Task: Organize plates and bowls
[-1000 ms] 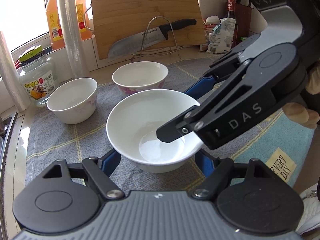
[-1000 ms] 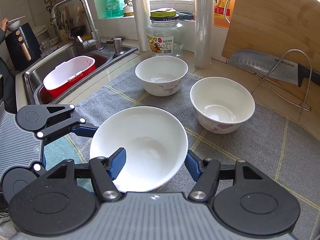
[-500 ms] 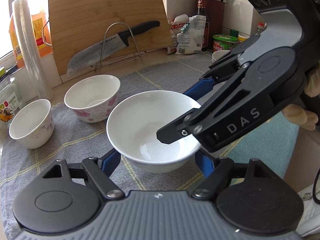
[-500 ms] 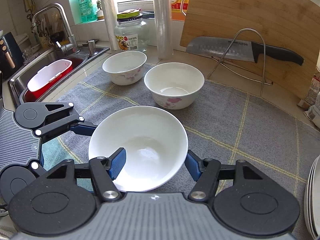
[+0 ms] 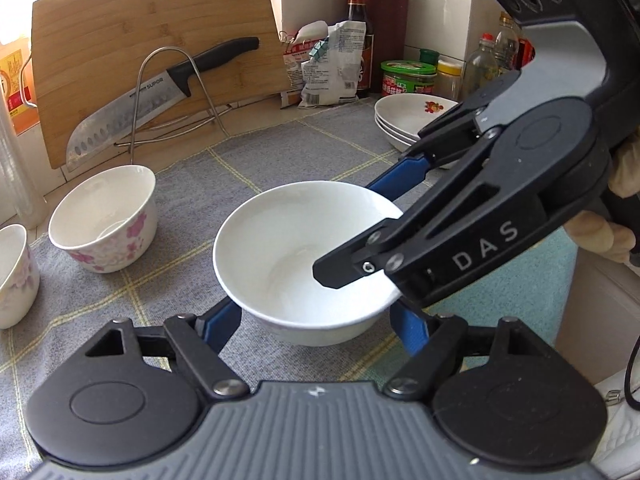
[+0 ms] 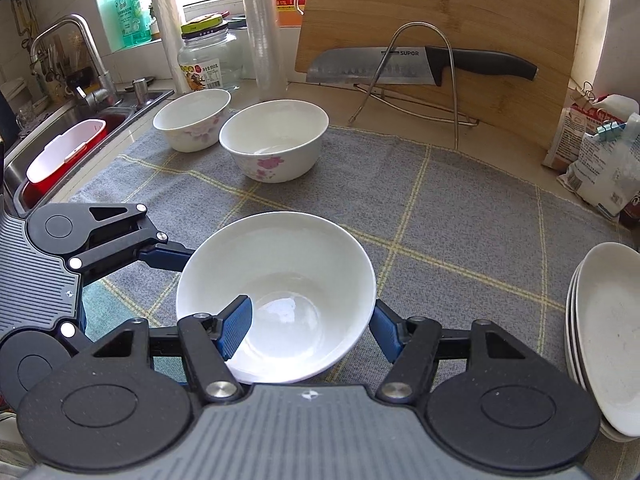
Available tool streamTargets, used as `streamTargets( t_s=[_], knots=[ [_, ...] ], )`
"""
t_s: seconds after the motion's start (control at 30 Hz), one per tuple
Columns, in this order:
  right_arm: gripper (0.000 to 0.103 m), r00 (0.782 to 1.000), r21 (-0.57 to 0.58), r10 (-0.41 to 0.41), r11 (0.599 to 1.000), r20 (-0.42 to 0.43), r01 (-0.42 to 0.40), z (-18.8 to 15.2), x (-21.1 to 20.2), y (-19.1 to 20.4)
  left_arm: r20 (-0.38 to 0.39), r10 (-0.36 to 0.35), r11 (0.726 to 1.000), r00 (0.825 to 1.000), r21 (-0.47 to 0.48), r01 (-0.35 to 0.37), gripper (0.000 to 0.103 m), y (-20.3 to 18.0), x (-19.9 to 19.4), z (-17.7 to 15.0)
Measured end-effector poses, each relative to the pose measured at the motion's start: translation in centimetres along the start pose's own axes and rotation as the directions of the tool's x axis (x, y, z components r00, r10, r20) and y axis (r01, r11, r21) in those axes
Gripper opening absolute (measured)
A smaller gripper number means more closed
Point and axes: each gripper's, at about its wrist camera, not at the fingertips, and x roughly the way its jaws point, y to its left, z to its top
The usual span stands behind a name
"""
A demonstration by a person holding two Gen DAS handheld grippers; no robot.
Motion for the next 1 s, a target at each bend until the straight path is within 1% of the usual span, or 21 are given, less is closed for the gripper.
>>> streamTargets(
  t_s=[0.2,0.43,0.5,0.53,0.6,0.63,0.77,0.83,1.0],
  knots=[
    [0.07,1.0,0.008,-0.003,1.0,-0.012,0.003,-0.4,0.2,-0.5,-0.01,-0.011,1.0,1.0,-0.006,0.011,0.081,-0.2,0.6,0.0],
    [0.075,1.0,0.006,0.004,1.0,-0.014,-0.004,-0.6,0.4,-0.5,-0.012,-0.015,1.0,1.0,-0.009,0.015,0.081,-0.1,0.8,0.0],
    [0.078,1.0,0.009,0.01,1.0,-0.013,-0.01,-0.5,0.4,-0.5,-0.012,-0.016,1.0,1.0,-0.01,0.016,0.081,-0.1,0.9,-0.1],
    [0.082,1.0,0.011,0.017,1.0,-0.012,-0.017,-0.5,0.4,-0.5,-0.012,-0.015,1.0,1.0,-0.007,0.015,0.083,-0.1,0.9,-0.1],
    [0.097,1.0,0.01,0.015,1.0,0.006,-0.015,-0.5,0.2,-0.5,-0.009,-0.016,1.0,1.0,0.003,0.016,0.094,-0.2,0.8,-0.1],
    [0.099,1.0,0.008,0.008,1.0,0.017,-0.008,-0.4,0.1,-0.4,0.0,-0.016,1.0,1.0,0.004,0.016,0.095,-0.3,0.6,-0.2],
    [0.103,0.999,0.017,-0.004,1.0,0.047,0.004,0.1,-0.4,-0.7,-0.004,-0.022,1.0,1.0,-0.013,0.022,0.095,0.1,0.1,-0.5],
    [0.103,0.998,0.019,-0.015,1.0,0.055,0.014,0.3,-0.5,-0.7,-0.011,-0.021,1.0,1.0,-0.02,0.021,0.095,0.4,-0.4,-0.7],
    [0.103,0.997,-0.001,-0.041,0.999,0.072,0.041,0.8,-0.5,-0.3,-0.018,0.014,0.999,1.0,-0.042,-0.015,0.096,1.4,-2.0,-1.6]
  ],
)
